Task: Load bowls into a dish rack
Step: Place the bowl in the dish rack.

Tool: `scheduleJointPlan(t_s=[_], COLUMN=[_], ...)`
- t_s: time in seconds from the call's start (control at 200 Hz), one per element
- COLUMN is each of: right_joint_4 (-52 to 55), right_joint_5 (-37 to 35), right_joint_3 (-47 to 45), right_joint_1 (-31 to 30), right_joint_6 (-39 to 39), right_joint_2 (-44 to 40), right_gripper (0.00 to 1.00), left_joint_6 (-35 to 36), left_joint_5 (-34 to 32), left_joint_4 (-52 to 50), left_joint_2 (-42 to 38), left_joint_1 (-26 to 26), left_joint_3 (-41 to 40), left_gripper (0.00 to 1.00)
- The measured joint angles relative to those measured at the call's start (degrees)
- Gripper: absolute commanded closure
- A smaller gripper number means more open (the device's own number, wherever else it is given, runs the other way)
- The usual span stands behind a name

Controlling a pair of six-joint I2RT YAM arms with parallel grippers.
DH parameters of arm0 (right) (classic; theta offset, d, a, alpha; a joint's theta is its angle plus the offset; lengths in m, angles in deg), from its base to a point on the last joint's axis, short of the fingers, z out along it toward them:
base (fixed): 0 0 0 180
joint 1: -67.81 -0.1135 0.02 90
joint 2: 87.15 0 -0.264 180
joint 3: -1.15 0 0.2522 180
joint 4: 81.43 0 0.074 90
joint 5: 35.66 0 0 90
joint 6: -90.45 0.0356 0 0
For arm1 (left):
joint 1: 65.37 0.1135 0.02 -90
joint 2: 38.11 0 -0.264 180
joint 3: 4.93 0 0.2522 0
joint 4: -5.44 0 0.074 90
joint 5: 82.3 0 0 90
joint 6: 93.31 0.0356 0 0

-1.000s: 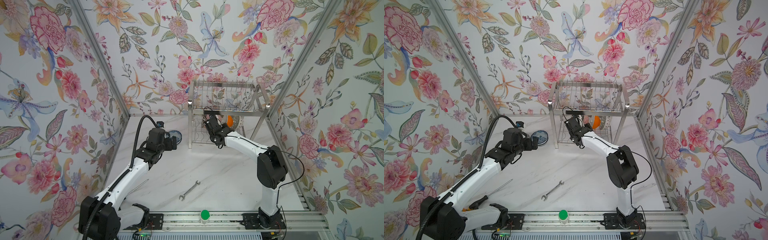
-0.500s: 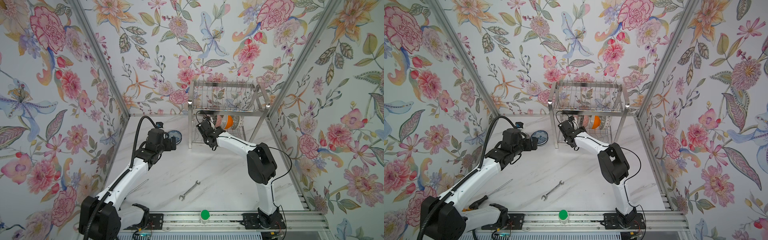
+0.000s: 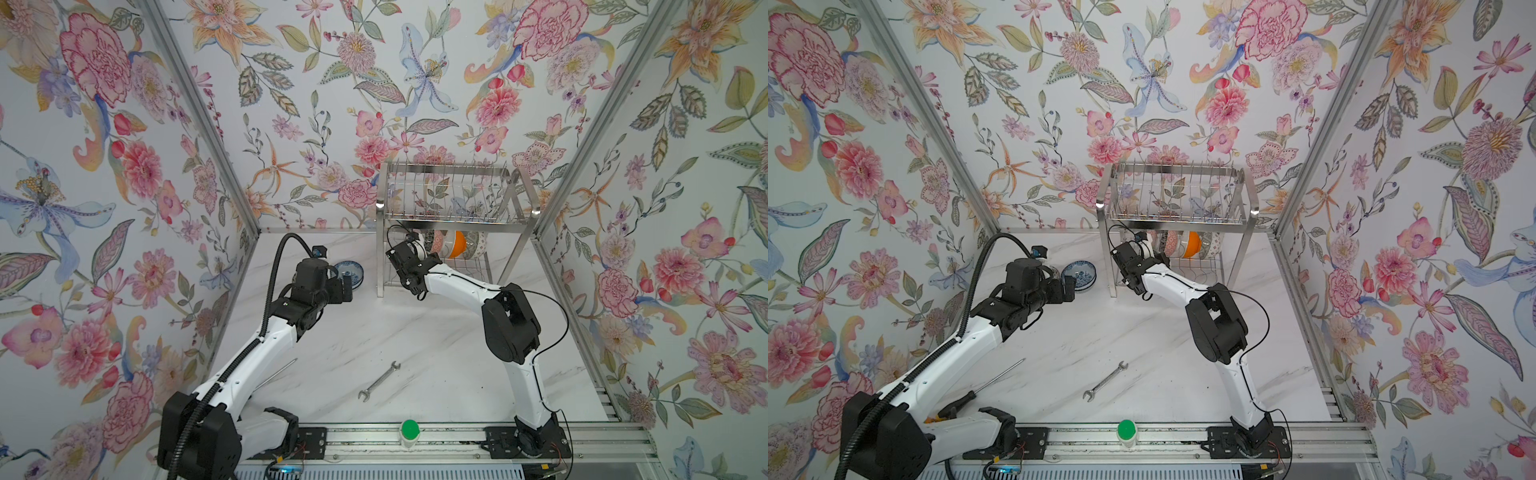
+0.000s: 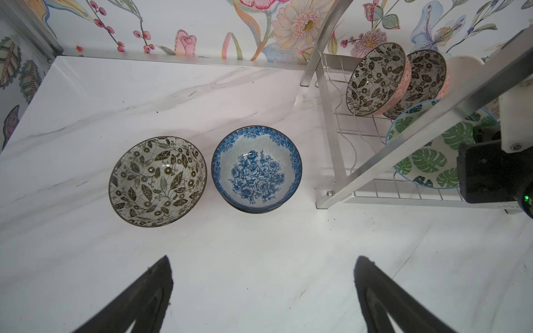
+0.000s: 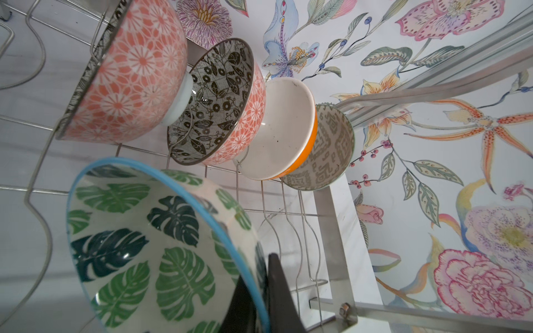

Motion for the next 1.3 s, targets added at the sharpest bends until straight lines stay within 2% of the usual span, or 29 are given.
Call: scheduleJointPlan(t_s=[0.42, 1.301], right_joint_4=[-0.09, -0.09], right_joint_5=[-3.1, -3.13], right_joint_3=[3.3, 3.78], right_joint_1=[-0.66, -1.07], right_joint_6=[2.89, 7.58], right_joint_2=[3.1, 4.13], right_gripper=[1.0, 1.0], left_joint_6=[0.15, 0.15], left_joint_5=[0.92, 1.33], left_joint_4=[0.02, 0.07], left_joint_2=[0.0, 0.0], left_joint_1=[0.37, 0.63], left_joint_3=[-0.02, -0.02], left_gripper=[0.01, 0.01])
